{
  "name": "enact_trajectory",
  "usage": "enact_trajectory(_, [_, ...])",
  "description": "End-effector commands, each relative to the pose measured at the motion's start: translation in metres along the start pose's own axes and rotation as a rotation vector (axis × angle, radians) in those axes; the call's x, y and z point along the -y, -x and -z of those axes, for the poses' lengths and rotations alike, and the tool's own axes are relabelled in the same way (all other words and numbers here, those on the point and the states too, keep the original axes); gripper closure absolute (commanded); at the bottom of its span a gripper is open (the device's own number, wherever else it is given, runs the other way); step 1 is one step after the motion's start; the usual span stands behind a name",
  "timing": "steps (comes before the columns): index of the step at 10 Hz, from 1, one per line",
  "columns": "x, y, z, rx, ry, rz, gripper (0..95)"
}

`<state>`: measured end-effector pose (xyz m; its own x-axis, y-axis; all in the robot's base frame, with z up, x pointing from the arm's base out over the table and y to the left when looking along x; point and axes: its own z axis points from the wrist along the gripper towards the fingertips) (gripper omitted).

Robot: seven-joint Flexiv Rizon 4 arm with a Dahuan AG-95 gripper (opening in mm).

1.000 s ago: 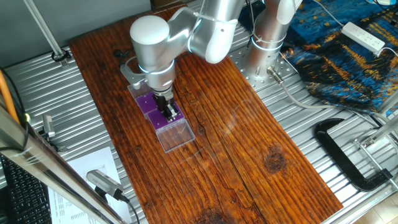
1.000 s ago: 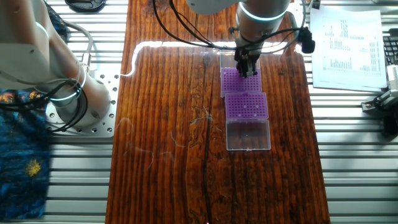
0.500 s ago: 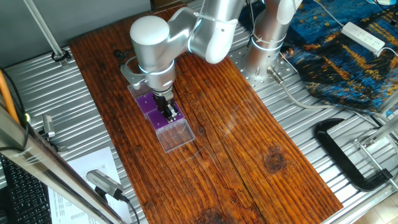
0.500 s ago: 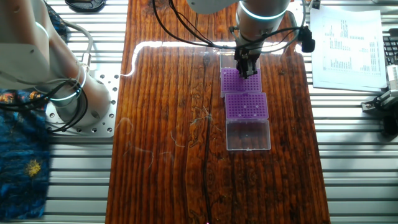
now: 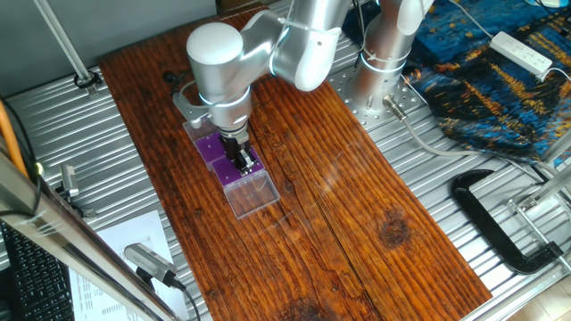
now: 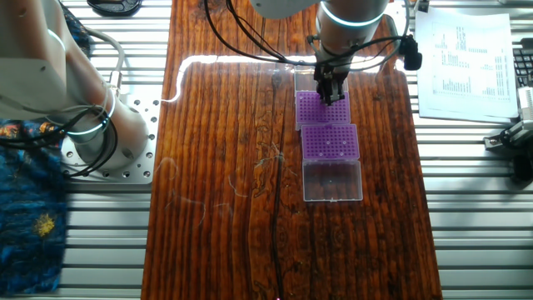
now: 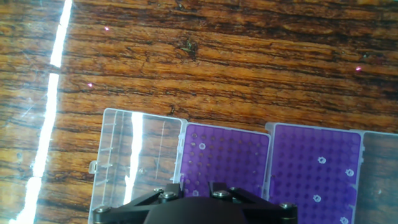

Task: Transfer all small pipette tips from one holder to another

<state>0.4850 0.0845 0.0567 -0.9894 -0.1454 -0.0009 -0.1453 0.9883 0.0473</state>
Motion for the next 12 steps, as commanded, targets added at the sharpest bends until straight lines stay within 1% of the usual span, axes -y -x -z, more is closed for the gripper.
enact_trajectory(1, [0.0001, -0.0004, 0.0002, 0.000, -0.001, 0.000, 76.0])
enact_trajectory(10, [0.0001, -0.0004, 0.0002, 0.000, -0.001, 0.000, 76.0])
enact_trajectory(11, [0.0002, -0.0017, -0.0030, -0.015, -0.026, 0.003, 95.0])
enact_trajectory(12, [0.0002, -0.0017, -0.0027, -0.016, -0.025, 0.003, 95.0])
